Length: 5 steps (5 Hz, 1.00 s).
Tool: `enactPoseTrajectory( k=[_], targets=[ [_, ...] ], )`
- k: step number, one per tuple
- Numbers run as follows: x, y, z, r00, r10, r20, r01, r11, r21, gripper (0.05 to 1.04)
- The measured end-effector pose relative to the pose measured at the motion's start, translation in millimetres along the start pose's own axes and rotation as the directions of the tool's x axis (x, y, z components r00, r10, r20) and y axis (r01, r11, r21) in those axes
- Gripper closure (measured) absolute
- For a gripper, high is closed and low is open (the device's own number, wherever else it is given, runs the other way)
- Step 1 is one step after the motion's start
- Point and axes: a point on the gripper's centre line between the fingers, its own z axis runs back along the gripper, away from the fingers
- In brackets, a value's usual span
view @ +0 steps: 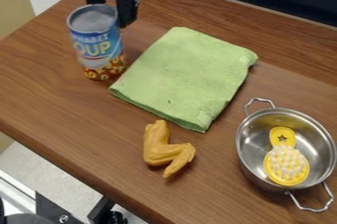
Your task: Move the can to the bottom left corner of the table
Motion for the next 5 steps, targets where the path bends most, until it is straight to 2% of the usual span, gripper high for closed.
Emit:
enactPoseTrajectory(
  k=[1, 2, 3, 5],
  targets=[
    [-17, 5, -4, 1.0, -0.014, -0.013, 0.015, 1.0, 0.024, 0.083],
    [-34, 2, -2, 0.999, -0.037, -0.025, 0.037, 0.999, 0.018, 0.083],
    [-52, 0, -1, 0.997, -0.033, -0.075, 0.034, 0.999, 0.005, 0.083],
    [-69, -6, 5, 0.996, -0.066, -0.059, 0.066, 0.998, 0.0, 0.083]
  ],
)
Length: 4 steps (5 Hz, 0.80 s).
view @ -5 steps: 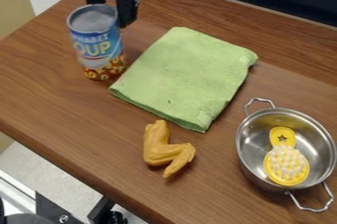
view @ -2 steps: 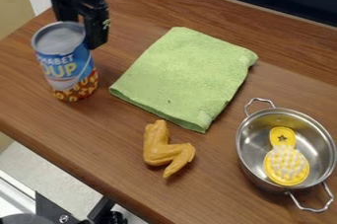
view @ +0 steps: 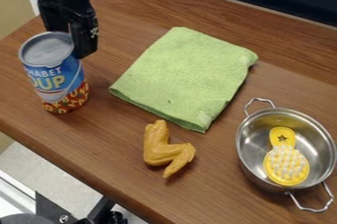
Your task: Move the can to the bottom left corner of the table
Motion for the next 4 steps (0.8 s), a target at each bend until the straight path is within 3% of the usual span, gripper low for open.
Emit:
enactPoseTrajectory(
  k=[2, 3, 4],
  targets=[
    [-4, -10, -4, 1.0, 0.01, -0.007, -0.01, 1.0, -0.005, 0.083],
    [7, -12, 3, 0.998, 0.05, 0.027, -0.049, 0.999, -0.01, 0.083],
    [33, -15, 7, 0.992, 0.104, 0.072, -0.103, 0.994, -0.023, 0.083]
  ],
)
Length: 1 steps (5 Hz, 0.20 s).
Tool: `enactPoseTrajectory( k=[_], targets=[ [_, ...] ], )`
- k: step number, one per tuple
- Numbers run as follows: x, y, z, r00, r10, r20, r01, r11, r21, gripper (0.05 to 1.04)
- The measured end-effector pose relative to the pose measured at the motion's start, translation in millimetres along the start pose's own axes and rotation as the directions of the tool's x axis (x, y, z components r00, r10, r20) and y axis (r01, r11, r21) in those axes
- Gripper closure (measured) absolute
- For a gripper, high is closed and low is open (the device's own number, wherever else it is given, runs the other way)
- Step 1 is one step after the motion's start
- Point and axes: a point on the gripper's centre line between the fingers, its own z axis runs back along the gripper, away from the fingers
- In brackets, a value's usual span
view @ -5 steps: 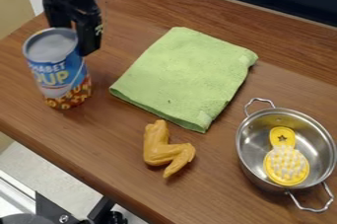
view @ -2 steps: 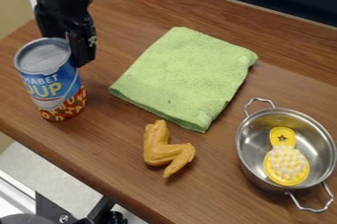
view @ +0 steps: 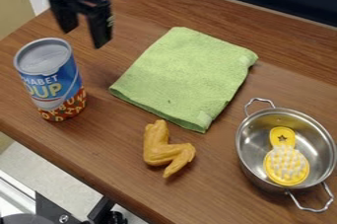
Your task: Move the can to the bottom left corner of the table
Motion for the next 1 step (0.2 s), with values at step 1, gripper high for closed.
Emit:
enactPoseTrajectory(
  k=[1],
  targets=[
    [20.6, -15.8, 1.1, 0.999, 0.033, 0.024, -0.032, 0.999, -0.018, 0.083]
  ],
)
